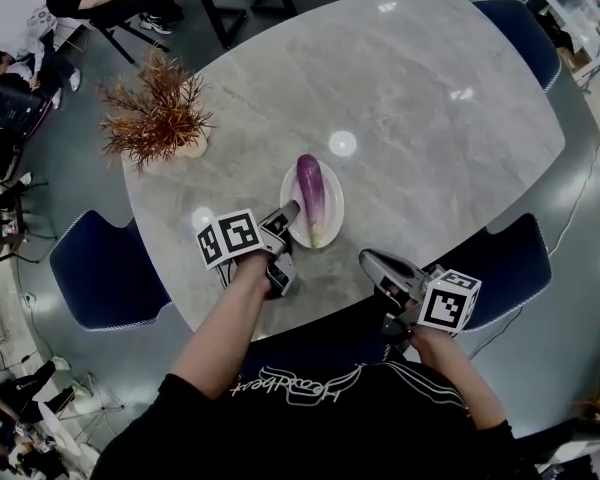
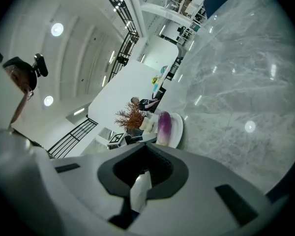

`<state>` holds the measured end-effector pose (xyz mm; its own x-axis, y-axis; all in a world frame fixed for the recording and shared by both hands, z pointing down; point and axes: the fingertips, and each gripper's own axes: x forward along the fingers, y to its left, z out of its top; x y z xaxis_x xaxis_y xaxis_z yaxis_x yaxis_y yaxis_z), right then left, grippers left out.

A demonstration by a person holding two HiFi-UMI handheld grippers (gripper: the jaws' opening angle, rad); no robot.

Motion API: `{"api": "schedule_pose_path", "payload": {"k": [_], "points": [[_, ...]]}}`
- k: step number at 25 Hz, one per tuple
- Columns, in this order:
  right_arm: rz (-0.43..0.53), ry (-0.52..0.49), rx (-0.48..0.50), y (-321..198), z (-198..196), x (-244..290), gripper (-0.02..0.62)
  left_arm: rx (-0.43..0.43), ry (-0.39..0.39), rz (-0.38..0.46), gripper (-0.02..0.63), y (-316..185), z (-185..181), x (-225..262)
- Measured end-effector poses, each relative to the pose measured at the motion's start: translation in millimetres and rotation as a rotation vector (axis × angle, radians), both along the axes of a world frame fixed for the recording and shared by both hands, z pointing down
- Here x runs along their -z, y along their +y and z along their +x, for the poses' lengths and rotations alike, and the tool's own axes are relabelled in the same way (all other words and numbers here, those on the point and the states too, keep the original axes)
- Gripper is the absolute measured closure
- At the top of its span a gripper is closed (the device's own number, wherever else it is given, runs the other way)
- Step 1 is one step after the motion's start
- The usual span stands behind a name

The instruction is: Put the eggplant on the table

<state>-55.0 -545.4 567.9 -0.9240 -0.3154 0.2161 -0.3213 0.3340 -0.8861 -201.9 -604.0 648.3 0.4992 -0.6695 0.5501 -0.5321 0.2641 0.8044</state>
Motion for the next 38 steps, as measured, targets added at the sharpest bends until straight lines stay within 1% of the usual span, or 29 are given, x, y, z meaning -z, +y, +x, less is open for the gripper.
{"api": "schedule_pose_path", "payload": {"k": [6, 13, 17, 28, 29, 31, 33, 38], "points": [[0.008, -0.017, -0.009, -2.1, -2.1, 4.2, 0.589, -0.008, -0.030, 0.019, 0.572, 0.4, -1.1, -0.5], [-0.014, -0.023, -0.028, -2.9, 2.5, -3.9, 0.589, 0.004, -0.036, 0.005, 0.572, 1.3, -4.8, -5.6], [-0.024, -0.027, -0.037, -4.0, 5.9, -6.1, 0.589, 0.006, -0.021, 0.019, 0.572, 0.3, -4.4, -3.4], [-0.039, -0.039, -0.046, -1.0, 6.8, -7.2, 0.589, -0.012, -0.084, 0.004, 0.572, 9.2, -9.1, -9.7], [-0.039, -0.040, -0.046, -0.5, 6.5, -6.9, 0.589, -0.012, -0.090, 0.003, 0.569, 10.1, -10.1, -9.9], [-0.039, -0.041, -0.047, 0.4, 6.2, -6.2, 0.589, -0.006, -0.097, 0.002, 0.531, 11.3, -12.1, -9.6], [-0.039, -0.044, -0.050, 1.4, 6.9, -5.6, 0.589, -0.008, -0.108, 0.005, 0.521, 12.0, -12.4, -9.0], [-0.039, -0.044, -0.054, 5.5, 8.5, -3.5, 0.589, -0.041, -0.184, 0.018, 0.494, 15.1, -11.7, -5.5]]}}
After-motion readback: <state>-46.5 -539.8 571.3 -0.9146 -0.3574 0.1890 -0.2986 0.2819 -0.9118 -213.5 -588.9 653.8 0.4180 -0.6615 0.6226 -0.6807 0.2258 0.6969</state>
